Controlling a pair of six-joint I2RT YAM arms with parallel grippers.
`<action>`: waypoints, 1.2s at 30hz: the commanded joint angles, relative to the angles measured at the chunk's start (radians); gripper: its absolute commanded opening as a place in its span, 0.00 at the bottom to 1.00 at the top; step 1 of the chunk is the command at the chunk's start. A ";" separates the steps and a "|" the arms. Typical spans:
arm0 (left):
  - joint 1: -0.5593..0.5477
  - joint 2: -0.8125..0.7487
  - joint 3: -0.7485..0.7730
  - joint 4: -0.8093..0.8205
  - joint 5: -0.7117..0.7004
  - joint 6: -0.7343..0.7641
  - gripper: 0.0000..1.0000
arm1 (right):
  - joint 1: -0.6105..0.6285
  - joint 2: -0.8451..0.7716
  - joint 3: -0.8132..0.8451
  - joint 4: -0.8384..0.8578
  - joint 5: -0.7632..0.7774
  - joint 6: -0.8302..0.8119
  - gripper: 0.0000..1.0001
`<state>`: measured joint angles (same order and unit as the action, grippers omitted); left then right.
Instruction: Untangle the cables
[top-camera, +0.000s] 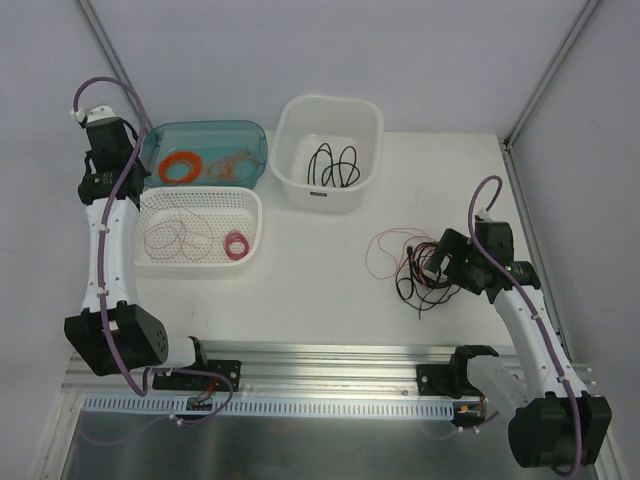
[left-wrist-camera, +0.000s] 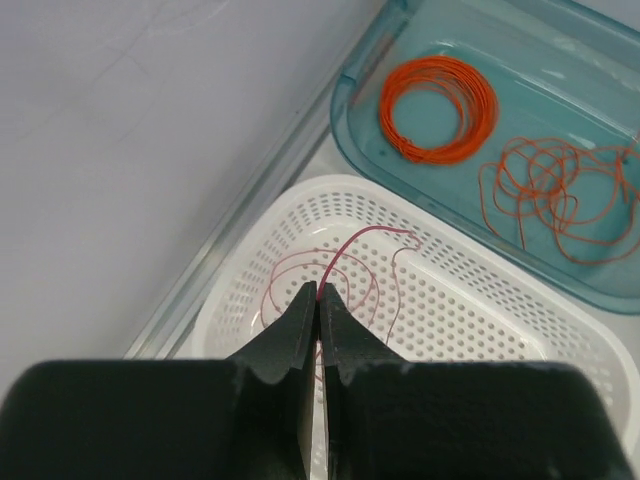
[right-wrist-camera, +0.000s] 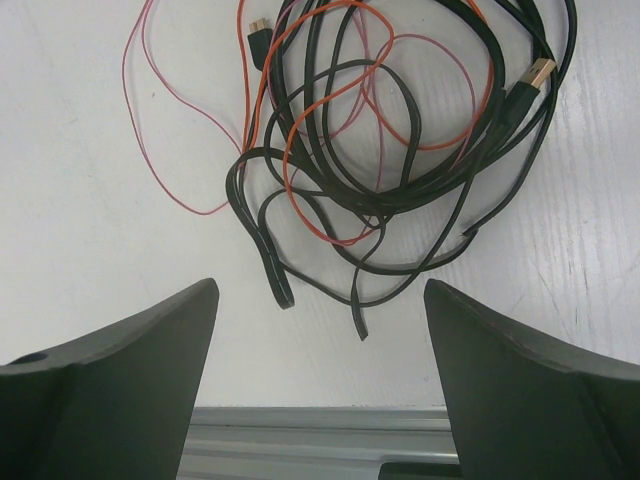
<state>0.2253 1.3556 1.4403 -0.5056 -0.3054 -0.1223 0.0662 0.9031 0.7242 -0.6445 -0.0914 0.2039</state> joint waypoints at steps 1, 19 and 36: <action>0.023 -0.006 -0.007 0.082 -0.066 0.004 0.00 | 0.006 -0.001 0.015 -0.007 -0.005 -0.017 0.88; 0.055 0.007 -0.216 0.073 0.075 -0.120 0.32 | 0.033 0.115 0.000 0.074 0.070 0.002 0.88; -0.101 -0.265 -0.435 0.013 0.517 -0.252 0.99 | 0.170 0.437 0.003 0.239 0.032 -0.014 0.82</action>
<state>0.1722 1.1339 1.0283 -0.4789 0.1112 -0.3496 0.1905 1.3071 0.7231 -0.4728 0.0059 0.1997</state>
